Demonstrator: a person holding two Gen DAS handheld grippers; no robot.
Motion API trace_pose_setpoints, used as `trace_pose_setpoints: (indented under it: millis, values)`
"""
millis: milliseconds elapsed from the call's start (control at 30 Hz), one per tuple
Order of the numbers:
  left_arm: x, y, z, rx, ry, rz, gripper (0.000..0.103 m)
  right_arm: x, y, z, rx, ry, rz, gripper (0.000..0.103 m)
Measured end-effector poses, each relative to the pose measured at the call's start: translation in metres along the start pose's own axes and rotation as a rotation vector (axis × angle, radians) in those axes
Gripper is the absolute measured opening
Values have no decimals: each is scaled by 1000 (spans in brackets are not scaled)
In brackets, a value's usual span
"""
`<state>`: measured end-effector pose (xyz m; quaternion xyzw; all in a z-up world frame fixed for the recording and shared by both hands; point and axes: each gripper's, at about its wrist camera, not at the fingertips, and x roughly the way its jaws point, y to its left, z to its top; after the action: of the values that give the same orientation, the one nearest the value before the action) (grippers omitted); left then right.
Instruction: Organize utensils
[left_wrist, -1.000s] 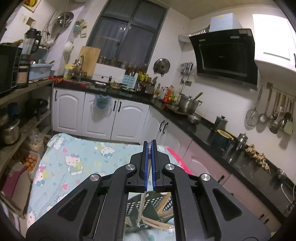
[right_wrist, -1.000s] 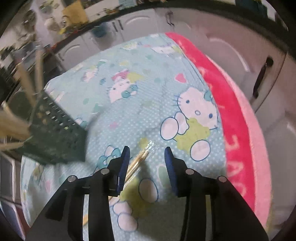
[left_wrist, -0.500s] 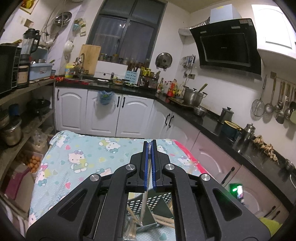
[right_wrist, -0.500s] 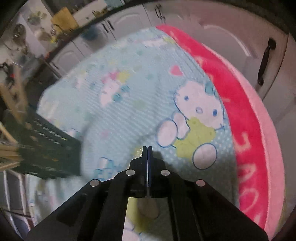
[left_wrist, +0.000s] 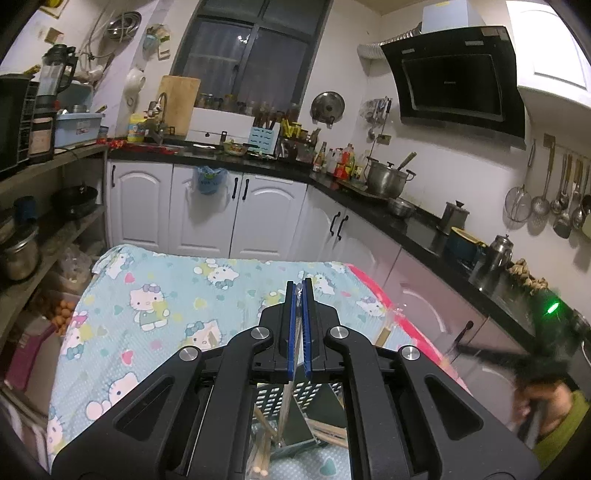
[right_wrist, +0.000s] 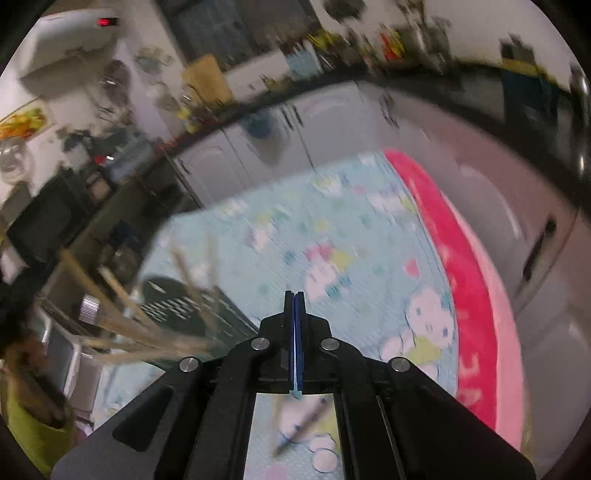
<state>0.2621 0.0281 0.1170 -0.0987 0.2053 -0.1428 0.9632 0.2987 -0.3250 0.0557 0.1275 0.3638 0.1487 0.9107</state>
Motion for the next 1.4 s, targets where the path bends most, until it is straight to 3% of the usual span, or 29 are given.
trace_pose_setpoints:
  millis: [300,567,800,1000,1400]
  values:
    - [4,3,-1,-8,12,-8,1,-82,71,71,-174,-199,63,1]
    - [5,3,1,-8,10,-16,1,-107,108,111,-222,-273,124,1]
    - [8,2,2,6,20,-22,1,-94,141,119,-255,-252,193,1]
    - [9,2,2,4,23,-24,1,-69,157,116,-277,-210,180,1]
    - [17,8,-12,-6,62,-29,1,-6,152,78,-280,-69,150,1]
